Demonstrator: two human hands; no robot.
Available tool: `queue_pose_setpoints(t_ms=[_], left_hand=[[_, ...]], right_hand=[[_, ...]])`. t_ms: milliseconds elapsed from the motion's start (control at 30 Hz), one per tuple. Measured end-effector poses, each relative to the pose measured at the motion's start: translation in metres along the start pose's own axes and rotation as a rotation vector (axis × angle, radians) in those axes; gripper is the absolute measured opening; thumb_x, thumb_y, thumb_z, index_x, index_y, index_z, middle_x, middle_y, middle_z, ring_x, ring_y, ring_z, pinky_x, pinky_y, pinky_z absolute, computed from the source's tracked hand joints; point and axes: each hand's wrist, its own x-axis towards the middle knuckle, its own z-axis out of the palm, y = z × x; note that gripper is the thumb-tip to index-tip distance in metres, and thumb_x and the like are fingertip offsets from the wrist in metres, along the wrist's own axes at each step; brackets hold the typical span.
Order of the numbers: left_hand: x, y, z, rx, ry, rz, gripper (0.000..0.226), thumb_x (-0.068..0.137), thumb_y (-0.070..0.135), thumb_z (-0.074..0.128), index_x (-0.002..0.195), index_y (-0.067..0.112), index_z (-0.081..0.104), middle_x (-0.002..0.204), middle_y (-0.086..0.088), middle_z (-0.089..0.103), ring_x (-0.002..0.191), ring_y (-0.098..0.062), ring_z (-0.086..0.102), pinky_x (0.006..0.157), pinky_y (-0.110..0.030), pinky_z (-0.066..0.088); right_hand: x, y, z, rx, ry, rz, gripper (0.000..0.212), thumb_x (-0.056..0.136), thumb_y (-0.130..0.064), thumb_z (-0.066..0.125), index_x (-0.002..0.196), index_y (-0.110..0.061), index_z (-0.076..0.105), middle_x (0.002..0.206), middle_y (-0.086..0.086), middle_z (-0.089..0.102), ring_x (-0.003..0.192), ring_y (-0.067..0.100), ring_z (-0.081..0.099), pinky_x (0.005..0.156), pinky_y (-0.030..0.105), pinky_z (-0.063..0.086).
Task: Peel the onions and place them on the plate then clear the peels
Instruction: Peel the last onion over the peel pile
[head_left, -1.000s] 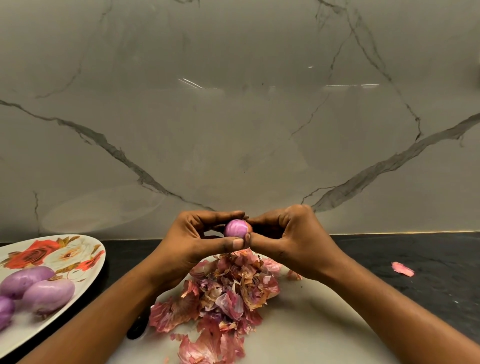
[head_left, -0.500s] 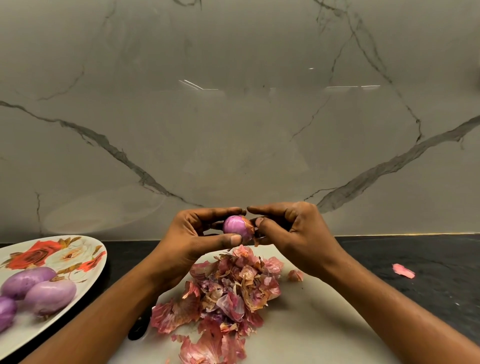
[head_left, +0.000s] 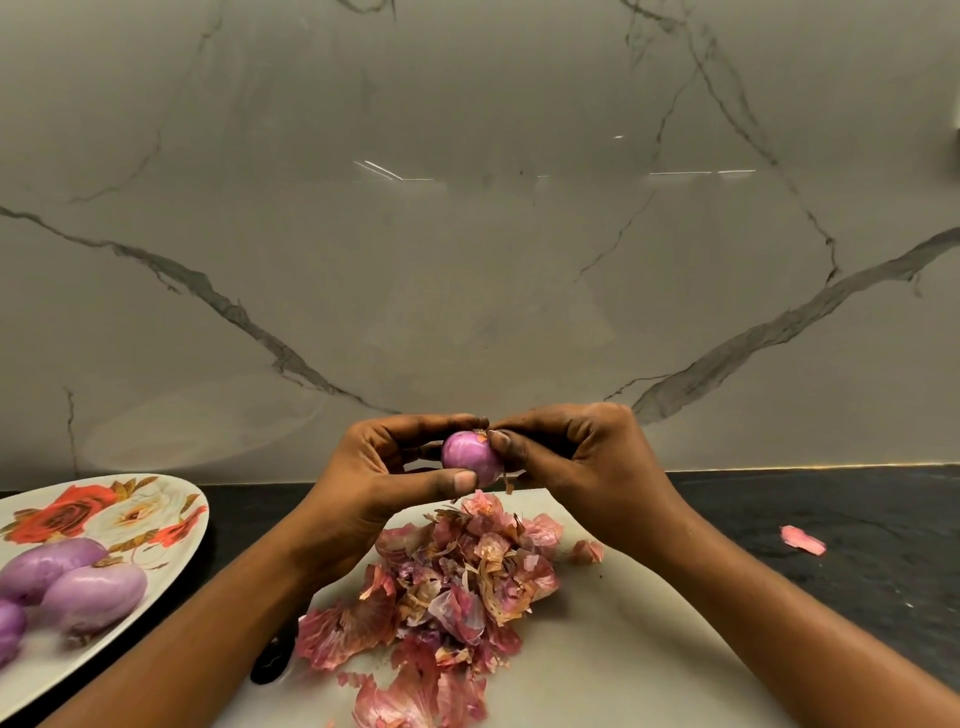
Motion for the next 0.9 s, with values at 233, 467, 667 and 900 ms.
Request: queue_pose_setpoints(t_ms=[233, 467, 667, 900], left_hand=[[0.0001, 0.0001, 0.0005, -0.021, -0.022, -0.008, 0.055, 0.076, 0.000, 0.088, 0.128, 0.008, 0.073, 0.126, -0.011, 0.076, 0.119, -0.030, 0.072, 0.094, -0.035, 0.061], [0.0004, 0.0004, 0.0001, -0.087, -0.016, -0.028, 0.051, 0.076, 0.007, 0.083, 0.126, 0.012, 0.074, 0.128, -0.010, 0.075, 0.119, -0.030, 0.072, 0.095, -0.032, 0.061], [0.0008, 0.0021, -0.0017, -0.186, -0.004, -0.047, 0.058, 0.069, 0.021, 0.089, 0.125, 0.016, 0.075, 0.131, -0.012, 0.072, 0.121, -0.034, 0.070, 0.093, -0.033, 0.062], [0.0037, 0.0012, -0.0011, -0.247, 0.036, -0.052, 0.048, 0.086, 0.010, 0.077, 0.133, 0.012, 0.069, 0.133, -0.012, 0.072, 0.121, -0.034, 0.070, 0.097, -0.037, 0.061]], right_hand=[[0.0009, 0.0012, -0.0005, -0.056, 0.022, 0.007, 0.019, 0.099, -0.017, 0.072, 0.115, -0.013, 0.080, 0.098, -0.003, 0.080, 0.088, 0.008, 0.077, 0.075, 0.030, 0.066], [0.0018, 0.0020, -0.0016, -0.052, 0.061, 0.062, 0.019, 0.099, -0.015, 0.071, 0.116, -0.012, 0.079, 0.096, -0.004, 0.078, 0.086, 0.004, 0.077, 0.076, 0.022, 0.064], [0.0024, 0.0028, -0.0037, -0.099, 0.078, 0.144, 0.020, 0.100, -0.017, 0.070, 0.117, -0.011, 0.078, 0.092, -0.007, 0.077, 0.082, 0.001, 0.076, 0.078, 0.020, 0.063], [0.0009, -0.0061, -0.0028, 0.064, 0.032, 0.183, 0.023, 0.094, -0.013, 0.077, 0.117, -0.013, 0.079, 0.099, -0.001, 0.081, 0.086, 0.011, 0.079, 0.077, 0.030, 0.066]])
